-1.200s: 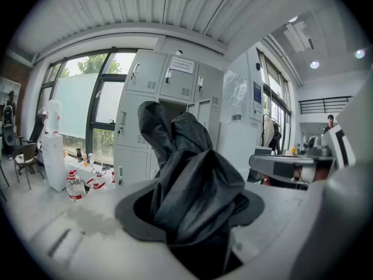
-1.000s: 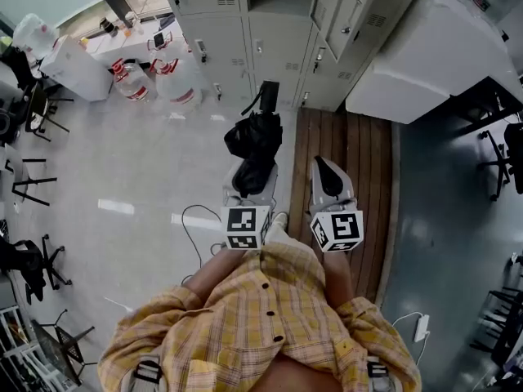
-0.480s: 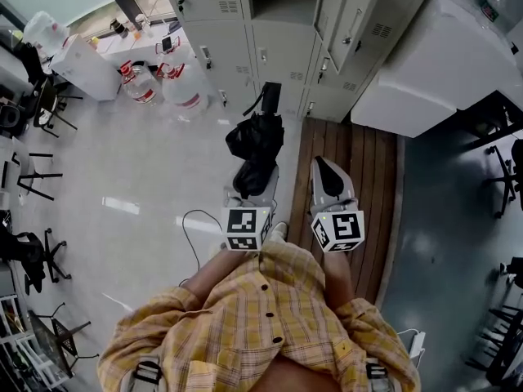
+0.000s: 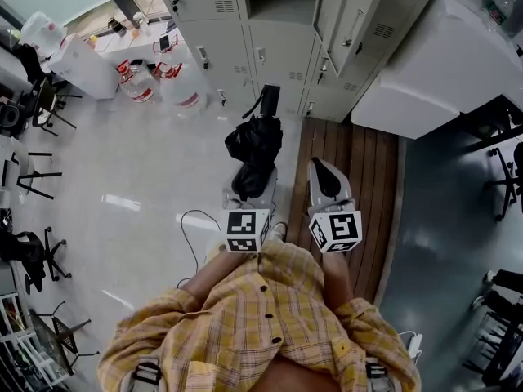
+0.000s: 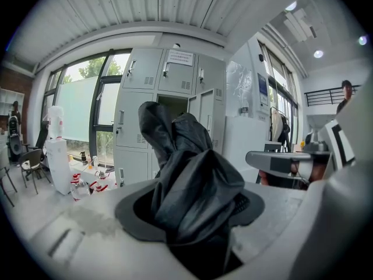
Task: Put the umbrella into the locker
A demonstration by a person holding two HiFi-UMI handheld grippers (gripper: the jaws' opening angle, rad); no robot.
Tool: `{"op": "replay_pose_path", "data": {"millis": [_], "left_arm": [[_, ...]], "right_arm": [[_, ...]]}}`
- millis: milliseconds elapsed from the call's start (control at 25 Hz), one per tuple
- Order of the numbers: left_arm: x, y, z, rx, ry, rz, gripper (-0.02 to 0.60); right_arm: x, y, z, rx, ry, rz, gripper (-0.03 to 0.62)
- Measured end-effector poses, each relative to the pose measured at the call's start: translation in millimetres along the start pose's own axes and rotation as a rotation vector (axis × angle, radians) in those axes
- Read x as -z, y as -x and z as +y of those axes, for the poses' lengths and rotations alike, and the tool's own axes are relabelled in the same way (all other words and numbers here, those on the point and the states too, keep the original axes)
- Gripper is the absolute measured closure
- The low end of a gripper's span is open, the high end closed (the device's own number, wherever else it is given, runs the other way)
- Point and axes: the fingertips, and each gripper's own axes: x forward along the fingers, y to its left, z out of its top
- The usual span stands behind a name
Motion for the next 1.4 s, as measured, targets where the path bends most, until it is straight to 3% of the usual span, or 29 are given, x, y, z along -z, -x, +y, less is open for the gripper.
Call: {"op": "replay_pose_path", "data": {"millis": [520,1120,1400], "left_arm": [[-23.5,-80.3,36.3,0.007,0.035,-0.01,0.321],[-104.5,-217.6,117.7,0.083,0.04,-0.006,0.321],[-125.1,-263.6,148.4,0.115,0.036,-0.001,0.321]], "right_arm": [[-7.7,-82.4,-32.7,-0.007,0.027,0.021,0.595],[-58.9,-235.1,-80.3,0.065,0.036,0.019,0.595],[-70.5,-286.6,-93.0,0.104,0.037,0.013,0.595]]}}
